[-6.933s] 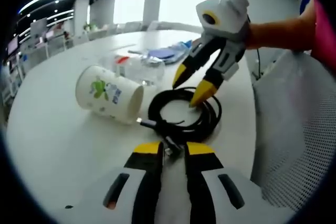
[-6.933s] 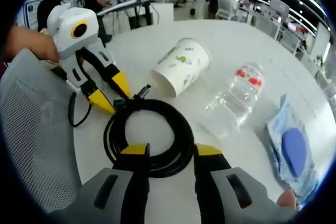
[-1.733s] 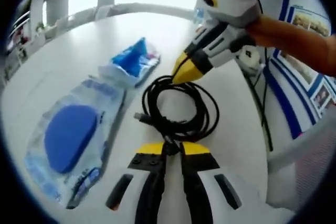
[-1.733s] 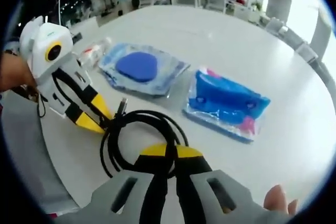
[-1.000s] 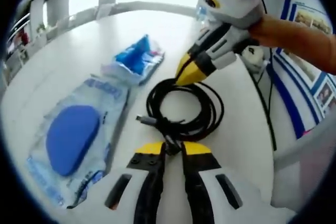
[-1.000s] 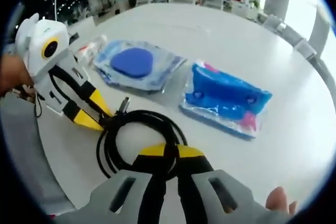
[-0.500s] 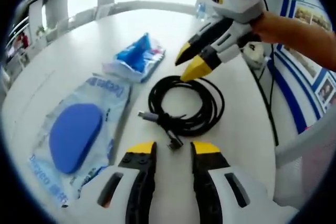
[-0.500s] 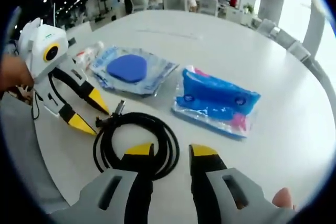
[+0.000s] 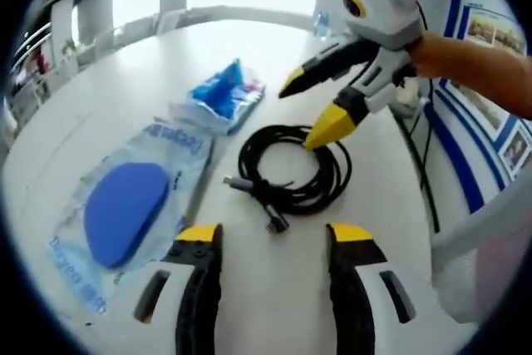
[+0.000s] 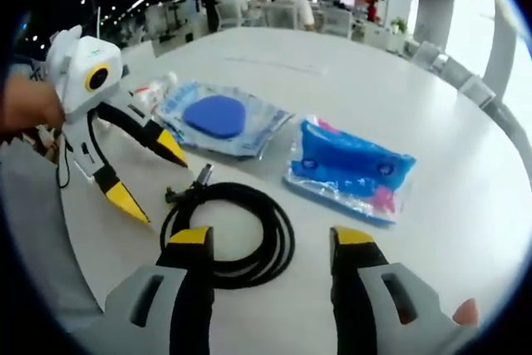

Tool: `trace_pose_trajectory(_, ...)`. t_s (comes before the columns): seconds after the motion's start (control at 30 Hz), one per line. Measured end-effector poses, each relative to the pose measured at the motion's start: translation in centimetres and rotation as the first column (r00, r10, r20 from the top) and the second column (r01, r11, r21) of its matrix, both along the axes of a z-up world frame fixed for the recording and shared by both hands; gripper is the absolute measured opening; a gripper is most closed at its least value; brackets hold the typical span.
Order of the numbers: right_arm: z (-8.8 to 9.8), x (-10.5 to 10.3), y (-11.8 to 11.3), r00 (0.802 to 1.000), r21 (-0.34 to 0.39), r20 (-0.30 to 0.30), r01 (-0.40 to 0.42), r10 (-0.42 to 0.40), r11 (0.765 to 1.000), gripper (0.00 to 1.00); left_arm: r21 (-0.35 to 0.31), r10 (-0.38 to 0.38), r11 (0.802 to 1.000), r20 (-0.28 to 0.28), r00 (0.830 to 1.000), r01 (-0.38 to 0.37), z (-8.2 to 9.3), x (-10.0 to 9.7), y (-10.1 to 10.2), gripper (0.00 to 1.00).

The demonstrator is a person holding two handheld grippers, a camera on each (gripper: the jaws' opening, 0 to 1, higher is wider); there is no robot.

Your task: Arrange the tabletop items into an orderly group along one side of the table until the central work area is clear of visible clutter.

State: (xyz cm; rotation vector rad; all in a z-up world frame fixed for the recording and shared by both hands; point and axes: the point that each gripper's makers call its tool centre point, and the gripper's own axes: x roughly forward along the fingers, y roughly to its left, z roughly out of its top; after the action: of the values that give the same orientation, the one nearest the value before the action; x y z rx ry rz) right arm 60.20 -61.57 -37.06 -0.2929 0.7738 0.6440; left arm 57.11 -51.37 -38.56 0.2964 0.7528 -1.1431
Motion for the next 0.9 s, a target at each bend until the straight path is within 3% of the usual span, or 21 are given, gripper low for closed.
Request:
trace_pose_trajectory(0.37,0.7,-1.6,1.7,0.996,0.054,0.013,-0.083,0.083,0.995,0.89,-0.056,-0.009,0.998,0.013,1.0,0.01,1.1,-0.6,-0.4,0.71)
trace_pose_trajectory(0.5,1.3,-2.2,2.9,0.991,0.1,0.045,-0.129,0.125,0.987,1.0,-0.071,-0.017,0.997,0.017,1.0,0.018,1.5,-0.9,-0.3,0.76)
trace_pose_trajectory(0.6,1.8,-2.8,3.8,0.985,0.137,0.067,-0.167,0.159,0.976,1.0,-0.095,-0.018,0.995,0.025,1.0,0.02,1.9,-1.1,-0.4,0.83)
trace_pose_trajectory(0.67,2.4,-2.7,4.2,0.978,0.139,0.112,-0.19,0.175,0.972,1.0,-0.099,-0.023,0.995,0.027,0.999,0.025,2.1,-1.5,-0.3,0.84)
trace_pose_trajectory(0.77,3.0,-3.3,5.0,0.976,0.174,0.109,-0.207,0.19,0.963,1.0,-0.118,-0.035,0.992,0.039,0.999,0.04,2.6,-1.9,-0.3,0.86)
trace_pose_trajectory(0.9,3.5,-4.2,5.6,0.969,0.158,0.114,-0.237,0.221,0.959,1.0,-0.127,-0.043,0.991,0.05,0.998,0.05,3.4,-2.6,0.4,0.87)
